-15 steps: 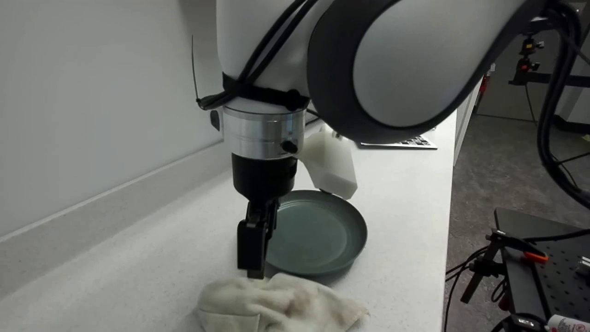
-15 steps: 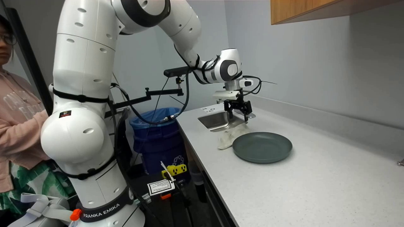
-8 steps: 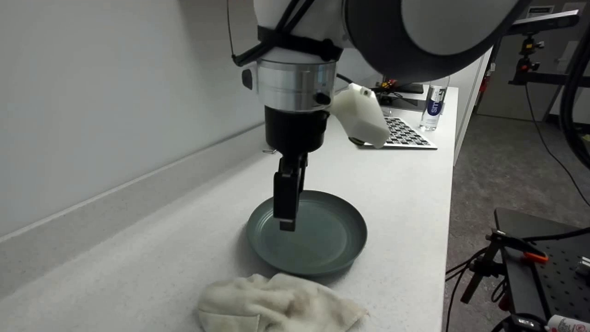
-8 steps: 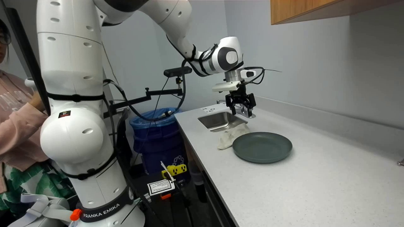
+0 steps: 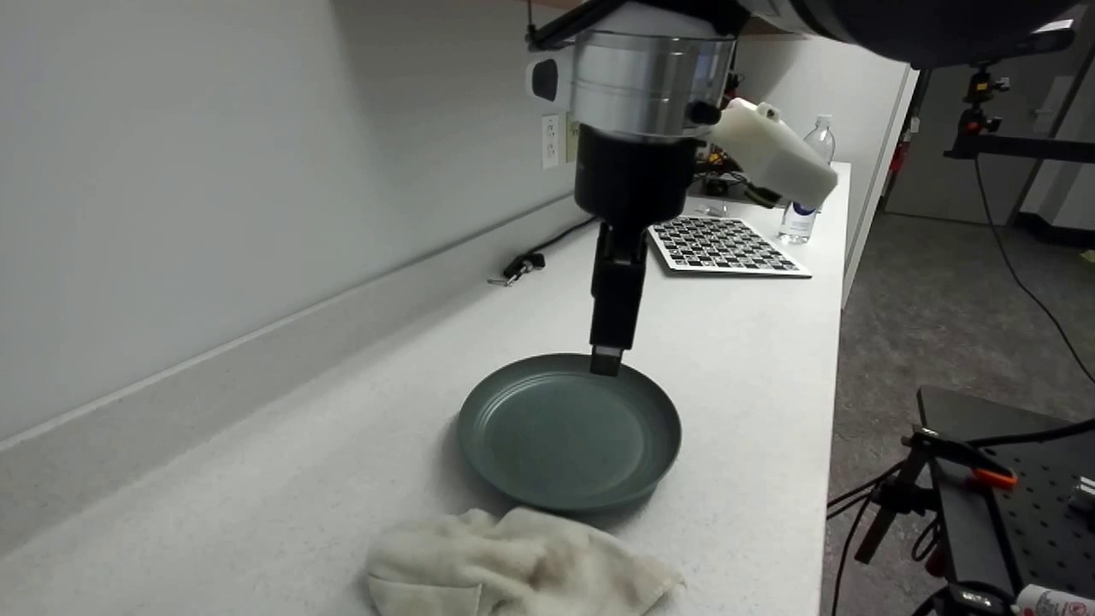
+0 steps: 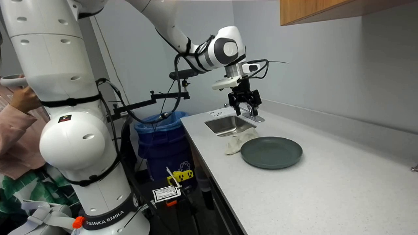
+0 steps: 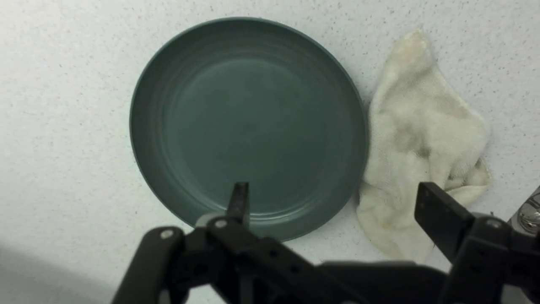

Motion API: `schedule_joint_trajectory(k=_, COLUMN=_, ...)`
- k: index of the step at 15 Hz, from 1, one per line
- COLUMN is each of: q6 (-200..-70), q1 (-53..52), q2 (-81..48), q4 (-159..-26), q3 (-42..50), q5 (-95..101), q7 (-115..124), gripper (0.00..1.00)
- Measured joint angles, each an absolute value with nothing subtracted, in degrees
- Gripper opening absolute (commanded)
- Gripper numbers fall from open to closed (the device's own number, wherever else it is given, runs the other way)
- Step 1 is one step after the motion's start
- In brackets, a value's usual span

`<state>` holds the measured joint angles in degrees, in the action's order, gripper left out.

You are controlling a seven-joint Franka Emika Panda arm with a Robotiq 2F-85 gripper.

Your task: Wipe the grey plate with the white cloth on the countertop

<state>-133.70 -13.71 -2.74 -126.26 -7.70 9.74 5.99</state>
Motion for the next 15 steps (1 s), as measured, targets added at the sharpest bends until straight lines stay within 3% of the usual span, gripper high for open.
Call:
schedule_joint_trajectory(k=6, q6=-133.8, q1=-13.3, q2=4.52, q4=-132.77, q3=-7.88, q5=9.57, q7=5.98, gripper=1.0)
schedule_joint_trajectory(k=15, q6=-133.8, q1=-13.18, q2=3.78, q4=-132.51, q3=-8.14, q5=9.57, q7=5.98, gripper=1.0)
